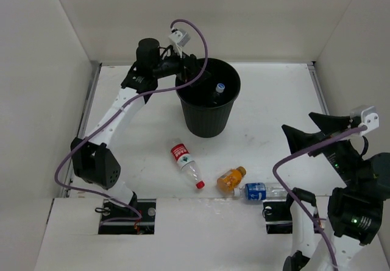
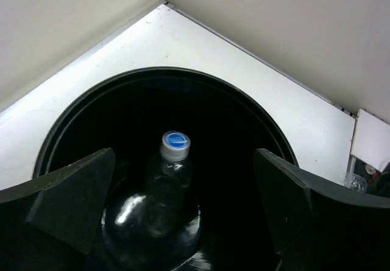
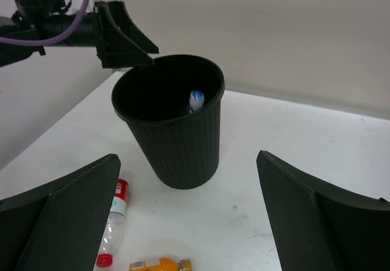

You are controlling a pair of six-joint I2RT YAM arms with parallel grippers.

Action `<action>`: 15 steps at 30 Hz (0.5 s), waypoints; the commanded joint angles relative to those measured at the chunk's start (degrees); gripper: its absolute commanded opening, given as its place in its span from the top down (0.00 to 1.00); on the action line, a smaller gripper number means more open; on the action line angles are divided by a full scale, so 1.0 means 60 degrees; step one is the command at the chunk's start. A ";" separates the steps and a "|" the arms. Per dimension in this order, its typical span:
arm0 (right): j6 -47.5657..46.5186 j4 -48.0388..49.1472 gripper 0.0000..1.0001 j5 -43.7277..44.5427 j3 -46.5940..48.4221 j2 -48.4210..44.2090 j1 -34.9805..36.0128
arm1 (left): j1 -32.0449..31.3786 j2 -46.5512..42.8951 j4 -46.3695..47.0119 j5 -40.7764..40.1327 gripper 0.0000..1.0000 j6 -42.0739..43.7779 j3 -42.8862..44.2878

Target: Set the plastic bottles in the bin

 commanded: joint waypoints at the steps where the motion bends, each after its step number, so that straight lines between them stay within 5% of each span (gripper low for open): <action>1: -0.0399 -0.0483 0.00 -0.0561 -0.0278 0.0846 0.0128 | 0.0424 -0.1561 0.0244 -0.0543 0.00 0.0437 0.0168; 4: -0.1496 -0.1524 0.00 -0.0243 -0.0470 0.1666 0.1295 | 0.1520 -0.2645 0.0288 -0.1553 0.00 0.0729 0.0286; 9: -0.2465 -0.1835 0.00 0.3416 -0.0353 0.2999 0.5672 | 0.4185 -0.4564 -0.0047 -0.3210 0.00 0.1784 0.0140; 15: -0.2043 -0.1075 0.00 0.3583 -0.0264 0.4845 0.8414 | 0.7642 -0.7083 -0.1438 -0.3886 0.00 0.2181 -0.1205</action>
